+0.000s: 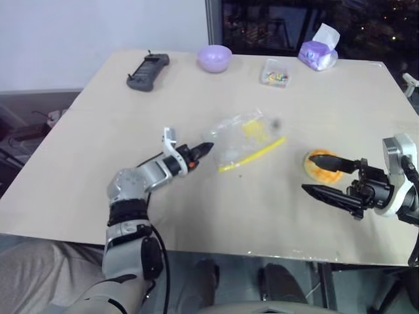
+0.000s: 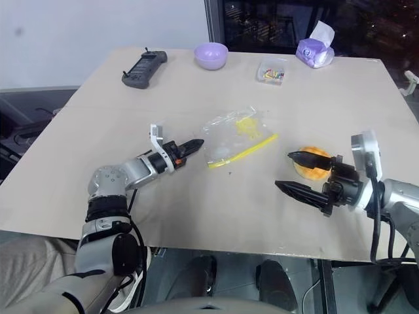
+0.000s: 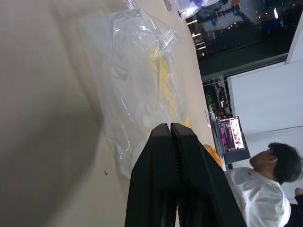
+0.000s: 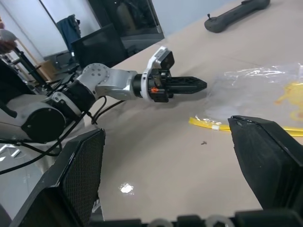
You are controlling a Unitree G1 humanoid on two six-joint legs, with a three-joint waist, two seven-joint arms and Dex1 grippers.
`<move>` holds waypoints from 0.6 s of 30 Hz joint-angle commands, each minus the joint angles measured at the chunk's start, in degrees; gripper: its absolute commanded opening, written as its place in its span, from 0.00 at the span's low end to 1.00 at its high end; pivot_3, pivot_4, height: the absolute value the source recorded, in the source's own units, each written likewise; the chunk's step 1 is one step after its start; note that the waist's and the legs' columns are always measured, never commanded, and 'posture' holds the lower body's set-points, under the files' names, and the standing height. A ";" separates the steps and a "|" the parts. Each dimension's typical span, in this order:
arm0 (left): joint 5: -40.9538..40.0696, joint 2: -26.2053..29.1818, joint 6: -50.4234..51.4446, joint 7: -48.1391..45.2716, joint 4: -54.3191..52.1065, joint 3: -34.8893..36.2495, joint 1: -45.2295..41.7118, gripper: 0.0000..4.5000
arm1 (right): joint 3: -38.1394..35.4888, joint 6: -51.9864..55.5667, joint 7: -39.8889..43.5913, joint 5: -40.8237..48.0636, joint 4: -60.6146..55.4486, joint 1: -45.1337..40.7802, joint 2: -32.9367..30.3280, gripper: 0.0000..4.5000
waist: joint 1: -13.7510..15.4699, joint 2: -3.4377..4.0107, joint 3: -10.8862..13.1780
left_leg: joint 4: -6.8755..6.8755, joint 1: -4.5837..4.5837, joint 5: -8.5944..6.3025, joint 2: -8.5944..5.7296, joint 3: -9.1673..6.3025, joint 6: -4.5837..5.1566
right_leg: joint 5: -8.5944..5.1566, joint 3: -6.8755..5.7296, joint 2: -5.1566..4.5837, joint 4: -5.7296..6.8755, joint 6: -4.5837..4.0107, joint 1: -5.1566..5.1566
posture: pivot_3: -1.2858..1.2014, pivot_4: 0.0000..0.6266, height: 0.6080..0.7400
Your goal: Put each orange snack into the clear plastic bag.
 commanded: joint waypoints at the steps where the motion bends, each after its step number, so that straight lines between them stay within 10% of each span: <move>1: -3.10 -1.12 3.90 1.80 -2.07 2.01 2.41 0.01 | 0.03 -1.62 -1.42 -1.93 -0.53 -1.25 -0.11 1.00 | -0.10 0.00 0.00 | 0.00 -0.01 0.00 0.00 0.01 0.00 | 0.00 0.01 0.00 -0.01 0.00 -0.01 | 0.52 0.24 1.00; 11: -6.35 -2.45 6.17 6.00 -13.26 2.57 7.28 0.01 | 2.80 -2.76 -3.07 -6.22 0.23 -2.37 1.58 1.00 | -0.14 -0.07 0.05 | -0.05 -0.21 0.00 0.01 0.05 0.00 | -0.01 0.05 -0.02 -0.11 0.02 -0.19 | 0.52 0.24 1.00; 18: -1.27 -0.18 1.53 9.66 -19.35 -0.79 9.02 0.56 | 1.47 -2.49 -3.36 -6.07 -0.67 -0.66 1.52 1.00 | -0.12 -0.20 0.16 | -0.11 -0.21 0.00 0.03 0.05 -0.01 | -0.02 0.06 0.00 -0.09 0.00 -0.24 | 0.52 0.24 1.00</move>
